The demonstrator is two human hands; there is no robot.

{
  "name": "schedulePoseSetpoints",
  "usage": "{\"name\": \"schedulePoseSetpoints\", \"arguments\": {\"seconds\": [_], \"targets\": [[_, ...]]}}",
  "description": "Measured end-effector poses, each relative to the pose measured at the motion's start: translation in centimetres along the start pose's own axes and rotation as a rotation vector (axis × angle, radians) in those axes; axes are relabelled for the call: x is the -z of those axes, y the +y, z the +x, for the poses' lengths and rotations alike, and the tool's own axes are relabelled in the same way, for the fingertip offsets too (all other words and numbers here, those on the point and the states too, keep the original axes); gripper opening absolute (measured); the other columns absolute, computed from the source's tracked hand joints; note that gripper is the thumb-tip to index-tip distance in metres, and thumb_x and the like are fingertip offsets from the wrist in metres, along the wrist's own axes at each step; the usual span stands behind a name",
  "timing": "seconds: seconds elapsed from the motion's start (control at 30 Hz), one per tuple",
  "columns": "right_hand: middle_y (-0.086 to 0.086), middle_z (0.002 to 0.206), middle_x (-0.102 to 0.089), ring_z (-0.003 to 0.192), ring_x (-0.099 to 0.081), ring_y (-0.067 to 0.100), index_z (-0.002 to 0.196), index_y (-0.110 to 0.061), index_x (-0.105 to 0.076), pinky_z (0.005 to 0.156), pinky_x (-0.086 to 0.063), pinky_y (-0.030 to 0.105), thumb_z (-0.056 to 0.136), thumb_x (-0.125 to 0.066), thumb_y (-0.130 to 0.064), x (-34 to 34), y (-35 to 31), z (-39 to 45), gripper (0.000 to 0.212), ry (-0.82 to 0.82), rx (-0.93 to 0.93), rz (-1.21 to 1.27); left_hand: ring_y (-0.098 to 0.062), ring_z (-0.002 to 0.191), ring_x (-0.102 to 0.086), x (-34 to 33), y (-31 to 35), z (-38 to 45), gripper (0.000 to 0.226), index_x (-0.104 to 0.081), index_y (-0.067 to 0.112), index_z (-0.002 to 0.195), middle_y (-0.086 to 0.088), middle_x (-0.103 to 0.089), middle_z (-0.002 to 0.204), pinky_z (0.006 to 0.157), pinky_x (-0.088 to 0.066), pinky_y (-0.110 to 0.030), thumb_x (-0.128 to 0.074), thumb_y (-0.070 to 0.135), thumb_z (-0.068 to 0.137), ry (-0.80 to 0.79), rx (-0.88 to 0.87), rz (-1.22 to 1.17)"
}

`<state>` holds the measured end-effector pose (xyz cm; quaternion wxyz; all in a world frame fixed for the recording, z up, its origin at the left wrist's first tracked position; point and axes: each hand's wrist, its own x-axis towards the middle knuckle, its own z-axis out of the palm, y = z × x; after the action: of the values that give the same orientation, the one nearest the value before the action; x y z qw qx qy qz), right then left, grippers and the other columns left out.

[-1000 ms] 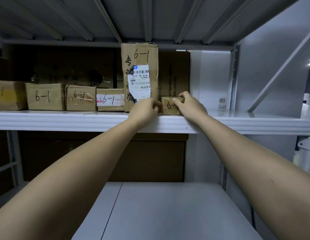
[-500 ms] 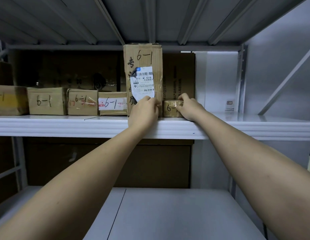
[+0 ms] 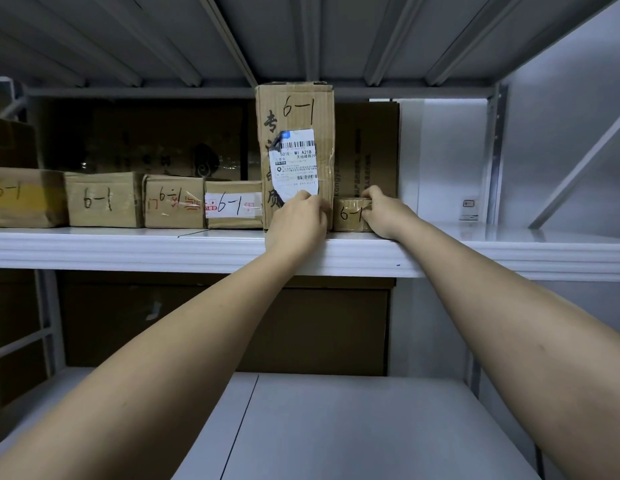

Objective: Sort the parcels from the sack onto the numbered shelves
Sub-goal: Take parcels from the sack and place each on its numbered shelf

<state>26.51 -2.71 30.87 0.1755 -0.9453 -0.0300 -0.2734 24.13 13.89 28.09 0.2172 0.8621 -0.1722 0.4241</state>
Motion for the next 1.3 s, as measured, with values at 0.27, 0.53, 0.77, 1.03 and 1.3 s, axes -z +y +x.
{"name": "schedulePoseSetpoints", "arguments": {"seconds": [0.27, 0.53, 0.77, 1.03, 1.3], "targets": [[0.013, 0.123, -0.058, 0.095, -0.055, 0.029, 0.146, -0.023, -0.027, 0.078, -0.049, 0.038, 0.100, -0.035, -0.017, -0.1, -0.1, -0.3, 0.047, 0.042, -0.028, -0.023, -0.028, 0.103, -0.058, 0.2, 0.1, -0.3, 0.035, -0.061, 0.017, 0.121, -0.005, -0.058, 0.119, 0.083, -0.048, -0.040, -0.035, 0.017, 0.097, 0.006, 0.010, -0.020], [0.001, 0.127, -0.057, 0.103, -0.057, 0.024, 0.126, -0.021, -0.052, 0.075, -0.042, 0.032, 0.101, -0.034, -0.024, 0.7, 0.1, -4.8, 0.032, 0.379, -0.060, 0.045, -0.023, 0.092, -0.058, 0.4, 0.6, -2.6, 0.023, -0.059, 0.015, 0.106, -0.002, -0.063, 0.105, 0.078, -0.040, -0.036, -0.040, 0.022, 0.094, 0.074, -0.040, 0.079], [-0.003, 0.115, -0.062, 0.109, -0.052, 0.017, 0.112, -0.020, -0.061, 0.094, -0.040, 0.035, 0.098, -0.042, -0.022, -0.9, 0.7, -9.8, 0.023, 0.502, 0.047, 0.055, -0.019, 0.103, -0.053, -0.6, 1.5, -6.9, 0.022, -0.061, 0.019, 0.108, 0.002, -0.059, 0.108, 0.097, -0.030, -0.034, -0.046, 0.023, 0.093, 0.132, -0.167, -0.022], [-0.001, 0.119, -0.057, 0.114, -0.049, 0.018, 0.118, -0.018, -0.059, 0.095, -0.038, 0.035, 0.095, -0.045, -0.023, 1.0, 1.4, -15.9, 0.027, 0.408, 0.132, -0.028, -0.024, 0.112, -0.050, 1.5, 5.4, -10.2, 0.030, -0.056, 0.016, 0.120, -0.004, -0.053, 0.124, 0.081, -0.041, -0.035, -0.049, 0.020, 0.091, 0.021, -0.109, 0.040], [0.000, 0.120, -0.058, 0.112, -0.052, 0.020, 0.115, -0.019, -0.060, 0.080, -0.040, 0.030, 0.095, -0.046, -0.023, 5.3, 7.9, -24.8, 0.025, 0.257, 0.038, 0.012, -0.027, 0.097, -0.060, 1.5, 15.0, -16.8, 0.032, -0.050, 0.016, 0.127, -0.005, -0.061, 0.117, 0.077, -0.041, -0.036, -0.041, 0.019, 0.096, -0.125, 0.041, 0.077]]}}
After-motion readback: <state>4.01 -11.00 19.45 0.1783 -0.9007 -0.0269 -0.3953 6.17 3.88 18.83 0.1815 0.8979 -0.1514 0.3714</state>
